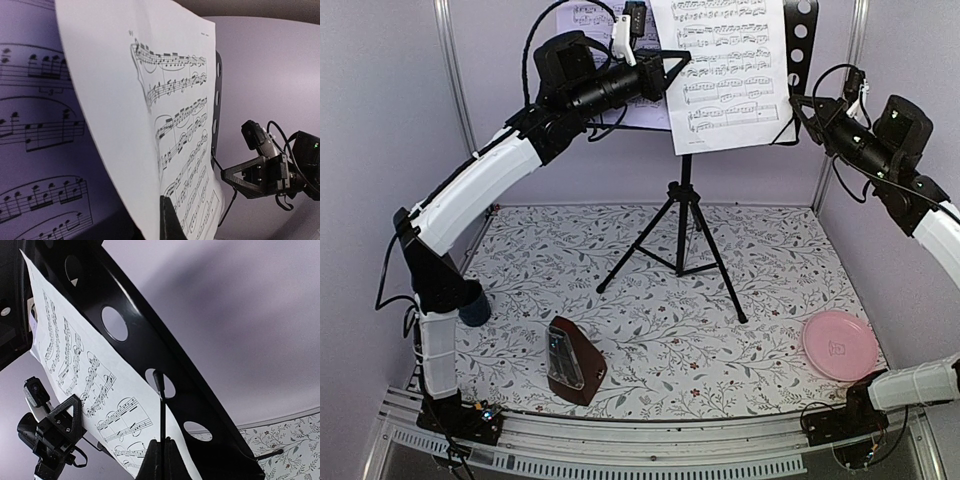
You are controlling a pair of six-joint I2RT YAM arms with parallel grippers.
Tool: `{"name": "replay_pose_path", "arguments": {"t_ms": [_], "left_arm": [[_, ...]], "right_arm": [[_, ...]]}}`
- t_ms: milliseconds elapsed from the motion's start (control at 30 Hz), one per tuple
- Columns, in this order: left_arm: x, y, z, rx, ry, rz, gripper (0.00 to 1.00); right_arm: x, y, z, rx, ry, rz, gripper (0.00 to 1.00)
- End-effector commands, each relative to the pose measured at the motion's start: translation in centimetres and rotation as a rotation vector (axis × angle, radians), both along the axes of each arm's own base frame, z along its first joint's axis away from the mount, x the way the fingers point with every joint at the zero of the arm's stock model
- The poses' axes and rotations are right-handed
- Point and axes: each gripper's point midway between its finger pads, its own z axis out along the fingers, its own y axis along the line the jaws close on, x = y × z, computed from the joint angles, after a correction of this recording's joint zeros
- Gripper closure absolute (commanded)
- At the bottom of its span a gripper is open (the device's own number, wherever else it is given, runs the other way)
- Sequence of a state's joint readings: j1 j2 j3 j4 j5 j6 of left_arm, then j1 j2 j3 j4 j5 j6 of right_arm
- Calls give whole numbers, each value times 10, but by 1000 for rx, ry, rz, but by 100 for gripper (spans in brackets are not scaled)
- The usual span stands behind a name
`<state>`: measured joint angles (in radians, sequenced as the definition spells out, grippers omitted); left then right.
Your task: Set up the instrument practice props
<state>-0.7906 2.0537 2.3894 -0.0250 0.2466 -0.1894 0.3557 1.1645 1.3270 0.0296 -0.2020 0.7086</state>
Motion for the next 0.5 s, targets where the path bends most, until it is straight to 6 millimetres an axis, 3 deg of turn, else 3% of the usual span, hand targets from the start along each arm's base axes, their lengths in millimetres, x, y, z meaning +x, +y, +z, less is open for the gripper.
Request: {"name": "replay_pose_path", "arguments": {"t_ms": [0, 233, 467], "left_arm": [[-5, 14, 20, -30, -45, 23, 100], [-18, -4, 17, 1, -103, -48, 100], [-20, -9, 21, -6, -141, -54, 100]], "right_arm": [[-6, 16, -23, -86, 5, 51, 100], [-14, 31, 3, -193, -162, 101, 100], [-9, 42, 13, -248, -221, 123, 100]]}}
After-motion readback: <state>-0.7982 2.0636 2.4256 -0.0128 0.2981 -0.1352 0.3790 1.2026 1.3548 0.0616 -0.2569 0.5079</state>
